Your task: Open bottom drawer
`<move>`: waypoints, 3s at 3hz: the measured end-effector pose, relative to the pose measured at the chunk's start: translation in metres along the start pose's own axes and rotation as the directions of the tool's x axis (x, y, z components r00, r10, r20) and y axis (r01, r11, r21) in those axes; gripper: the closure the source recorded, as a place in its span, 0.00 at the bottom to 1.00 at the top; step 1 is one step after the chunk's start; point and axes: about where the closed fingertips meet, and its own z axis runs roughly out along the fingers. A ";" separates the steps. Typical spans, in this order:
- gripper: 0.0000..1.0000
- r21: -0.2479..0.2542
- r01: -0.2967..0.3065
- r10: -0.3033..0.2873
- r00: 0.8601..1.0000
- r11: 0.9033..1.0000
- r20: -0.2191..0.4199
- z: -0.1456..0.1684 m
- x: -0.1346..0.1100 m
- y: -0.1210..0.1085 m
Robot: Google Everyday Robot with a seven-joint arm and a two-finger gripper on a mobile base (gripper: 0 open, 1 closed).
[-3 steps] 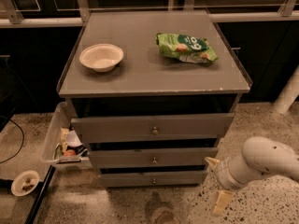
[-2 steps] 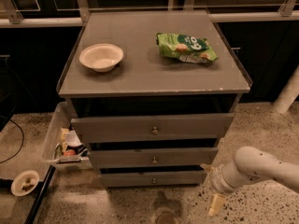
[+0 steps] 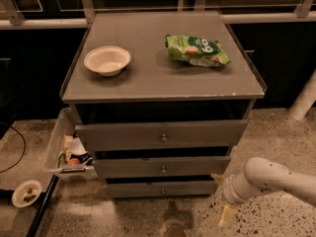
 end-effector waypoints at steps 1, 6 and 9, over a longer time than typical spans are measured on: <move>0.00 0.037 0.044 -0.044 0.999 0.998 0.004 0.033 0.022 -0.022; 0.00 0.129 0.299 -0.308 0.950 0.945 0.053 0.131 0.069 -0.044; 0.00 0.112 0.258 -0.263 0.964 0.960 0.037 0.229 0.088 -0.081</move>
Offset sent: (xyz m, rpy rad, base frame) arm 0.0637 -0.0242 -0.1204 0.0231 -0.2740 0.1973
